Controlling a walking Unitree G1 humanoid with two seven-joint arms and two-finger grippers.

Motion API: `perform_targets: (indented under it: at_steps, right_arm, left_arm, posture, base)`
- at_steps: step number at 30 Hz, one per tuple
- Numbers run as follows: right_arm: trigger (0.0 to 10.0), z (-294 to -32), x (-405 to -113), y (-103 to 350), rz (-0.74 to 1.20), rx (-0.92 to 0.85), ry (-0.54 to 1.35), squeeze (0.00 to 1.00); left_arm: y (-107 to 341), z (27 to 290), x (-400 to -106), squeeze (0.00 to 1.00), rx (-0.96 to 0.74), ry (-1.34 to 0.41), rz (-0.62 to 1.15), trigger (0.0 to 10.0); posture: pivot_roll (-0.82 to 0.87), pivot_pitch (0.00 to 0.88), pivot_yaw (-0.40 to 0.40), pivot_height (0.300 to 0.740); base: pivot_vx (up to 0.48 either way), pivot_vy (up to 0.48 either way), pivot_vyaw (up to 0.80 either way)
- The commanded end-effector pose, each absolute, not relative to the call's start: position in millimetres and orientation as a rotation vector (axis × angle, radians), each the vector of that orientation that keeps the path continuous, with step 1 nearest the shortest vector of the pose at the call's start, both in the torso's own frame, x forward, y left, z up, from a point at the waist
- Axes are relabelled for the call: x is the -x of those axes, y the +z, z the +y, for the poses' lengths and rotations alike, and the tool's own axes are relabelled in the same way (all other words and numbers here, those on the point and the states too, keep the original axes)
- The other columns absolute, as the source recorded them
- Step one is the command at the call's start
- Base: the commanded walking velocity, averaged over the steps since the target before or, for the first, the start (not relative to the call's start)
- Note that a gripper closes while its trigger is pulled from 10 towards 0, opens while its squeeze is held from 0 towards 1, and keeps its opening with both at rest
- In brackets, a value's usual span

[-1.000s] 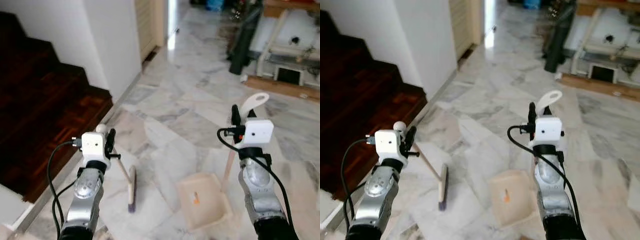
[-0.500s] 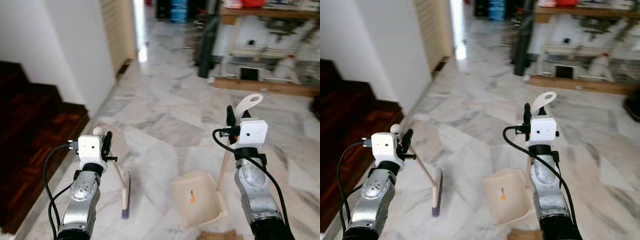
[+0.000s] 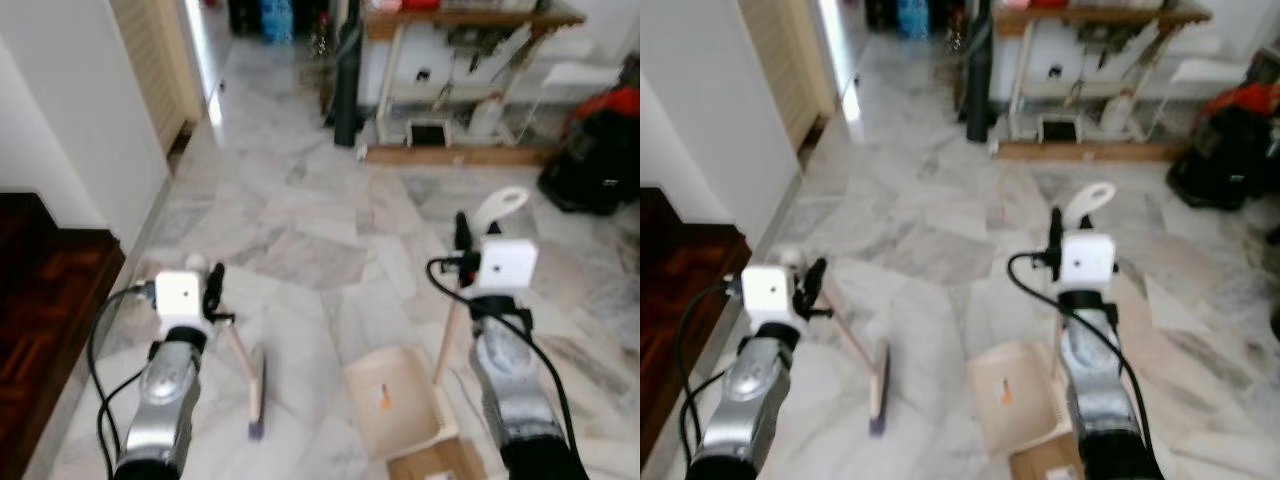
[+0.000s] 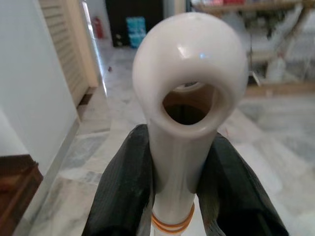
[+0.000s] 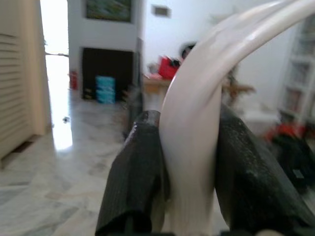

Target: Sweep floor

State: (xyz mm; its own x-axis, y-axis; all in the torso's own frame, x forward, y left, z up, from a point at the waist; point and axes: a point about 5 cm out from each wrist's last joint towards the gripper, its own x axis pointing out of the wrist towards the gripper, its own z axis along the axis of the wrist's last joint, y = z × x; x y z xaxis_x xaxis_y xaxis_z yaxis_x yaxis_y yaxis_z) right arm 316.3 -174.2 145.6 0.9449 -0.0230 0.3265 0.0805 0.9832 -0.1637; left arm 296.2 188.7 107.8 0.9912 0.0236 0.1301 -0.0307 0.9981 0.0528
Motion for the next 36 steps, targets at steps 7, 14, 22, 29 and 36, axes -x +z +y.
perform_targets:
  at_steps: [7, 14, 22, 29, 36]
  right_arm:
    - [10.0, -181.6, -316.0, 153.9, -0.360, 0.191, -0.079, 0.00]
    - [10.0, -181.8, -315.6, 153.2, -0.356, 0.186, -0.083, 0.00]
    - [10.0, -181.9, -315.3, 152.7, -0.353, 0.185, -0.087, 0.00]
    - [10.0, -182.6, -315.1, 152.7, -0.354, 0.185, -0.093, 0.00]
    - [10.0, -183.4, -315.0, 153.5, -0.356, 0.183, -0.097, 0.00]
  left_arm:
    - [118.3, 180.8, -300.4, 0.00, -0.058, 0.001, -0.178, 10.0]
    - [118.8, 180.8, -300.6, 0.00, -0.060, 0.002, -0.179, 10.0]
    - [119.0, 181.4, -300.4, 0.00, -0.060, 0.000, -0.180, 10.0]
    - [119.3, 181.5, -300.7, 0.00, -0.060, 0.001, -0.181, 10.0]
    - [119.8, 181.8, -300.7, 0.00, -0.059, 0.005, -0.185, 10.0]
  posture:
    - [-0.02, 0.054, 0.053, 0.740]
    - [-0.02, 0.056, 0.055, 0.740]
    - [-0.02, 0.058, 0.056, 0.740]
    - [-0.02, 0.058, 0.057, 0.740]
    - [-0.02, 0.058, 0.057, 0.740]
  base:
    - [0.000, 0.000, -0.80]
    - [0.000, 0.000, -0.80]
    - [0.000, 0.000, -0.80]
    - [0.000, 0.000, -0.80]
    - [0.000, 0.000, -0.80]
